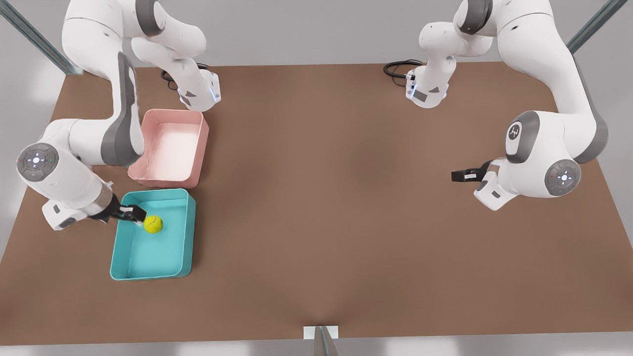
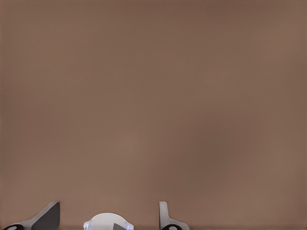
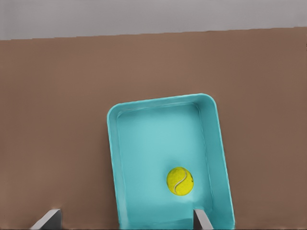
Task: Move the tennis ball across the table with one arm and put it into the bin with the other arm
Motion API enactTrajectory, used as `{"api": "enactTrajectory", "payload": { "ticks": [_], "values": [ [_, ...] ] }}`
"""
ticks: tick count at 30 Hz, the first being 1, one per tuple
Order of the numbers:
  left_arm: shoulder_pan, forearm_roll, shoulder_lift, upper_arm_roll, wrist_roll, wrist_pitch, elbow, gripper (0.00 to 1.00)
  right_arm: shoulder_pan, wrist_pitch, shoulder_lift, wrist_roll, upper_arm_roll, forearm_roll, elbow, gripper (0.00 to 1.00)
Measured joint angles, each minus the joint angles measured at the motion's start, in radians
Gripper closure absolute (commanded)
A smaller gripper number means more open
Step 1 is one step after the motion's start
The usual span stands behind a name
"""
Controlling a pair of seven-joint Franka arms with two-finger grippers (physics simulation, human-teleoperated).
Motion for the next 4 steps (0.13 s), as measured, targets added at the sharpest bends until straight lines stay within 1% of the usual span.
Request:
{"api": "enactTrajectory", "payload": {
  "ticks": [2, 4],
  "values": [
    [0.000, 0.001, 0.000, 0.000, 0.000, 0.000, 0.000, 0.00, -0.030, -0.108, -0.076, -0.003, 0.037, 0.005, -0.017, 0.00],
    [0.000, 0.001, 0.000, 0.000, -0.001, 0.000, 0.000, 0.00, -0.041, -0.186, -0.114, -0.005, 0.048, 0.008, -0.031, 0.00]
  ]
}}
